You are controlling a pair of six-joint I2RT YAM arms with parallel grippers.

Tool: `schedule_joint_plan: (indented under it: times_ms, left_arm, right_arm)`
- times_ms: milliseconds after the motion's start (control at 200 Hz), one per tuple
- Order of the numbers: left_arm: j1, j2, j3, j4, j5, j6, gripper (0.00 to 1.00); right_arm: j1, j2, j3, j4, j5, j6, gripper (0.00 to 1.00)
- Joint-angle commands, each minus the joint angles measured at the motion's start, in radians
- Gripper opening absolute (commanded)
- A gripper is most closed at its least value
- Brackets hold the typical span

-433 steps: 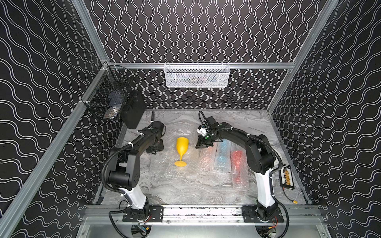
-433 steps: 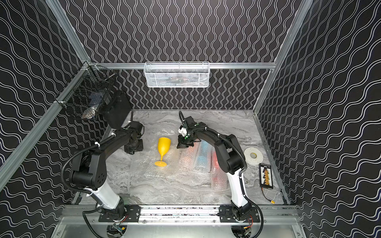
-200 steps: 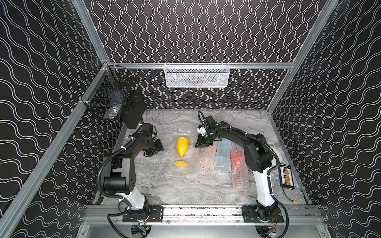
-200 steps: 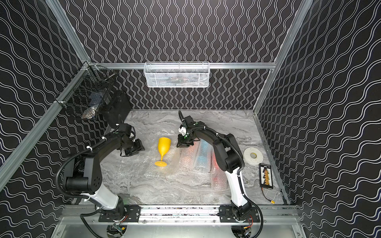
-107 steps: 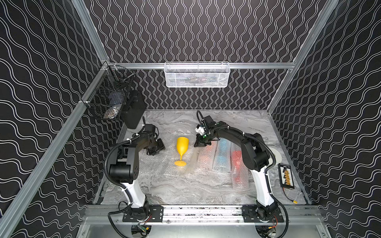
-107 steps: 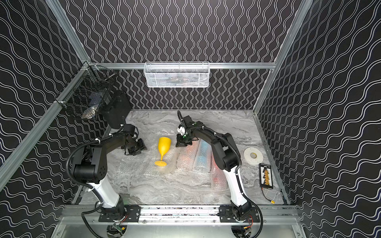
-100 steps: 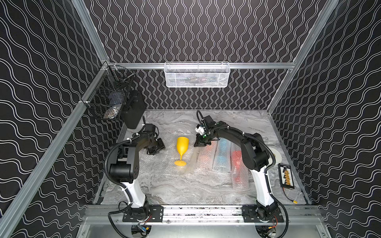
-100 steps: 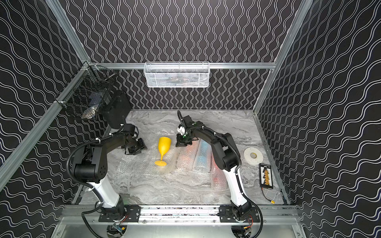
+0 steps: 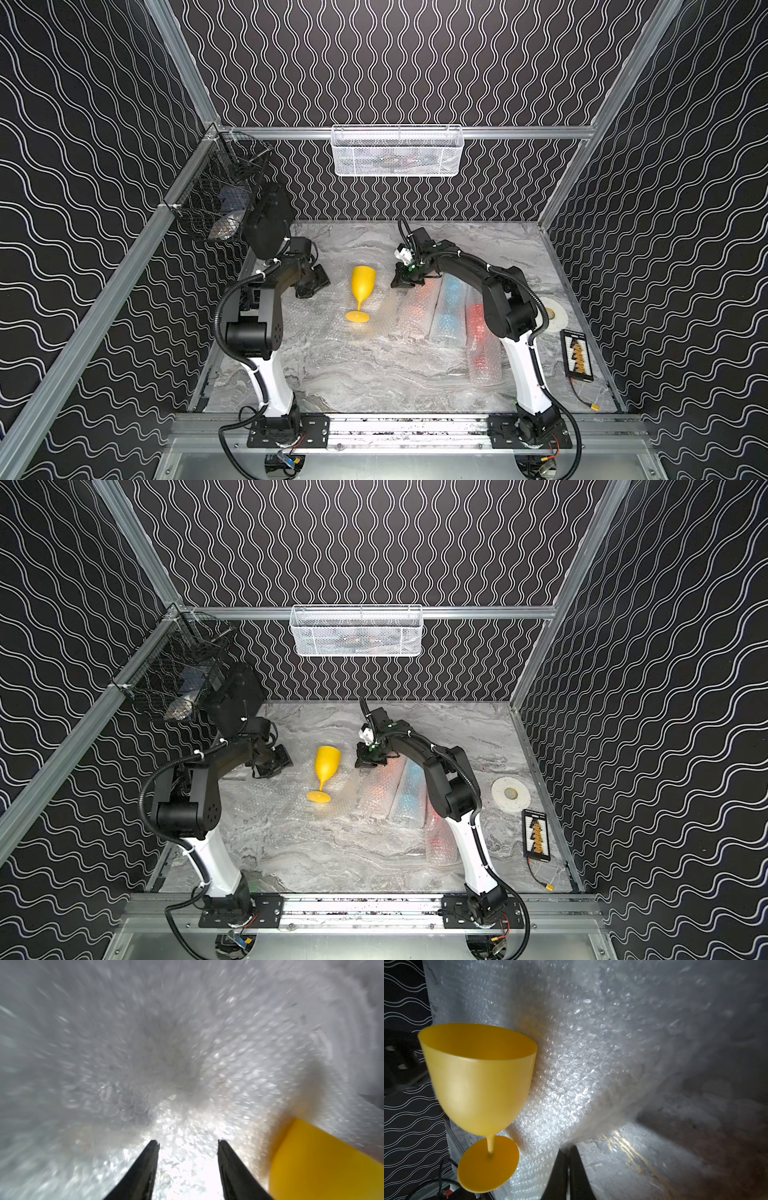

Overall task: Unpack wine glasses from bubble wrap
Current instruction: Unwrap the bubble wrap at the center of the board, then move the bubble wrap to the corner of the board.

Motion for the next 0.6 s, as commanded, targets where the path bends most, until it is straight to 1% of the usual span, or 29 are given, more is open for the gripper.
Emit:
schedule_joint_plan:
  times_ms: [0, 110, 210, 330, 385, 505, 596]
  left_arm:
    - [0.015, -0.052, 0.051, -0.085, -0.094, 0.067, 0.52]
    - [0.058, -0.039, 0.102, -0.166, -0.14, 0.103, 0.52]
    - [0.114, 0.002, 0.148, -0.248, -0.147, 0.15, 0.52]
    - [0.178, 0.021, 0.159, -0.272, -0.151, 0.199, 0.53]
    - [0.199, 0.04, 0.171, -0.28, -0.132, 0.219, 0.53]
    - [0.21, 0.1, 0.207, -0.294, -0.129, 0.261, 0.52]
    - [0.211, 0.139, 0.225, -0.3, -0.125, 0.268, 0.51]
  right_arm:
    - [0.0, 0.003, 0.002, 0.005, 0.003, 0.011, 0.07]
    - [0.0, 0.005, -0.001, 0.016, -0.007, 0.019, 0.07]
    - [0.0, 0.003, -0.004, 0.021, -0.011, 0.018, 0.07]
    - [0.0, 0.003, 0.0, 0.019, -0.018, 0.016, 0.07]
    - [0.0, 0.003, 0.005, 0.017, -0.024, 0.016, 0.07]
    - [0.0, 0.005, 0.014, 0.022, -0.025, 0.021, 0.07]
    - [0.001, 0.014, 0.033, 0.01, -0.028, 0.019, 0.07]
